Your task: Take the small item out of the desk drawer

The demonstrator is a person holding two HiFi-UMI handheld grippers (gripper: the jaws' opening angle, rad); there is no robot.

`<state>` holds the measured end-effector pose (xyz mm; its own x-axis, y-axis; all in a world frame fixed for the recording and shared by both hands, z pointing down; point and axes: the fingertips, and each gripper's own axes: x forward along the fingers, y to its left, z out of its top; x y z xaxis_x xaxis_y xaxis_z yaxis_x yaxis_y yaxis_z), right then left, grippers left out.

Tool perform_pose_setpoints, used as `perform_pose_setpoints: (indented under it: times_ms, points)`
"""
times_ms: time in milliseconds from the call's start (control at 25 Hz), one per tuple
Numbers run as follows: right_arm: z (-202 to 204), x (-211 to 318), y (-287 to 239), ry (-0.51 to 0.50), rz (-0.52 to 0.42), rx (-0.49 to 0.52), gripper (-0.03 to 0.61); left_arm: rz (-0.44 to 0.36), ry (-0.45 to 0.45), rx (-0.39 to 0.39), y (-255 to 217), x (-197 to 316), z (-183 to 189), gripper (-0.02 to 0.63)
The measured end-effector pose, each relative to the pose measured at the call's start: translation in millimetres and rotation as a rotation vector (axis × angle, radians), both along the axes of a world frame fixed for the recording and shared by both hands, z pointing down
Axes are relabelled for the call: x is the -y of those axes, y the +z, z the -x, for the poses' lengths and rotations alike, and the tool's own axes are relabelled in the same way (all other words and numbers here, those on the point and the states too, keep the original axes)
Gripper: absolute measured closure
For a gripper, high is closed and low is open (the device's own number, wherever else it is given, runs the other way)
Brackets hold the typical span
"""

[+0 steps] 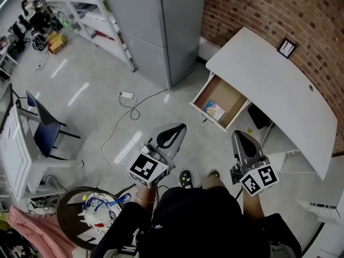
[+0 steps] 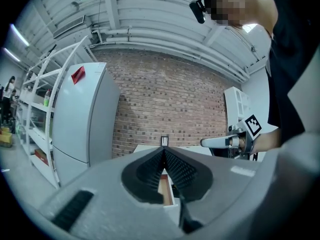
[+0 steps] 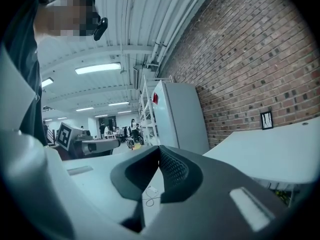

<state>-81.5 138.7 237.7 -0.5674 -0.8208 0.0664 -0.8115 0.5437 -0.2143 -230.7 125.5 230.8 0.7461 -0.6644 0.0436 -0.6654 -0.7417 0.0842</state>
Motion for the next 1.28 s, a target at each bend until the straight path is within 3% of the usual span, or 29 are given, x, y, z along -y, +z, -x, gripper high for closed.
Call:
perform_pose_setpoints:
  times_ms: [760, 1000, 1280]
  points:
    - [50, 86, 0, -0.178, -0.016, 0.032, 0.567, 0.015, -0.194, 0.047, -3, 50, 56, 0.615]
    - [30, 121, 11, -0.141, -0.006, 0.037, 0.567, 0.029, -0.177, 0.067, 4, 86, 46, 0.615]
    - [-30, 151, 25, -0.021, 0.021, 0.021, 0.566, 0.024, -0.061, 0.077, 9, 139, -8, 0.615]
